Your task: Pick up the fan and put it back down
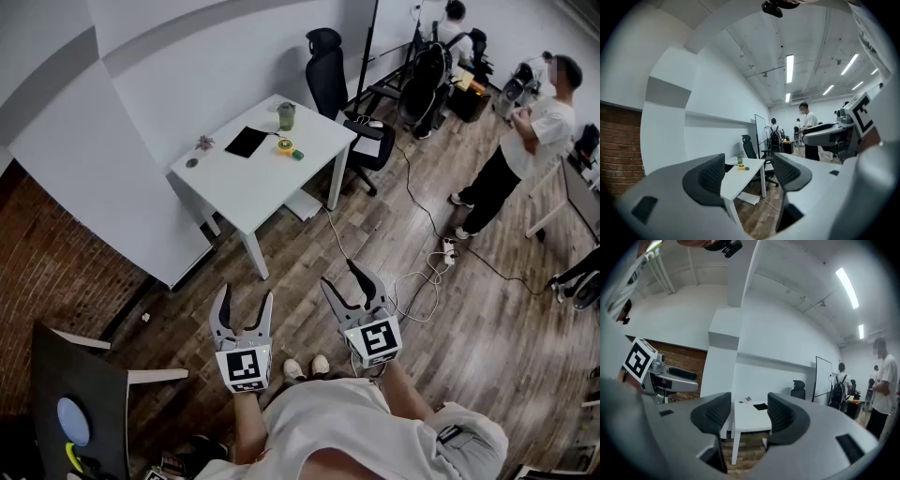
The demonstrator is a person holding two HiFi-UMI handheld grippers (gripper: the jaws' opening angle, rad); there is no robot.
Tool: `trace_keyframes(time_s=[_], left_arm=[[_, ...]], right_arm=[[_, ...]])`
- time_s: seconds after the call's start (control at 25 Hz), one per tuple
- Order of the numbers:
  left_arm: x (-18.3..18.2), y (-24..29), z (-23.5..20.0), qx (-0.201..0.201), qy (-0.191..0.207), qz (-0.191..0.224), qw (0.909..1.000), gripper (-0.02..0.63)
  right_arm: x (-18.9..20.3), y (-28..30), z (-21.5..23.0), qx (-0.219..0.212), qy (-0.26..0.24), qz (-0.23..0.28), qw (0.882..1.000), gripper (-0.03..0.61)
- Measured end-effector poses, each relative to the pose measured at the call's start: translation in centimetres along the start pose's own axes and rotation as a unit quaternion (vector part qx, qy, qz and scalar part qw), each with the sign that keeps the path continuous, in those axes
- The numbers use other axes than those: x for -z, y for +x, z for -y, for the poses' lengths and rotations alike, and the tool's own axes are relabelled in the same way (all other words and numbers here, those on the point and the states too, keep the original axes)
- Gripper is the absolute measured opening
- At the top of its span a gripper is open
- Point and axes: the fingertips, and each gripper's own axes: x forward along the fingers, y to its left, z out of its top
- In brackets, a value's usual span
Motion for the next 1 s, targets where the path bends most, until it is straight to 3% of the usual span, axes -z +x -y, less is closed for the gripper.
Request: trace_keyframes(time_s=[0.12, 0.24, 0.44, 1.0], left_arm=[[-0.6, 1.3, 2.0, 0.007, 0.003, 0.0, 1.0, 0.319], [-0.6, 2.0, 3.2, 0.006, 0.003, -0.001, 1.0, 0.318], [-0.1, 3.8, 3.8, -0.005, -0.002, -0.009, 0.9999, 0.316], [0.0, 12.6, 0.8, -0.004, 0.006, -0.007, 0.9999, 0.302]], right_arm=[[0.3, -0.2, 2.2, 0.006, 0.011, 0.0, 1.0, 0.232], [1.0, -0.2, 3.4, 0.0, 0.011, 0.001, 1.0, 0.291], [2.2, 1.2, 4.8, -0.014, 0.003, -0.013, 1.0, 0.298], [2.8, 9.6, 8.6, -0.023, 0.005, -0.014, 1.0, 0.299]])
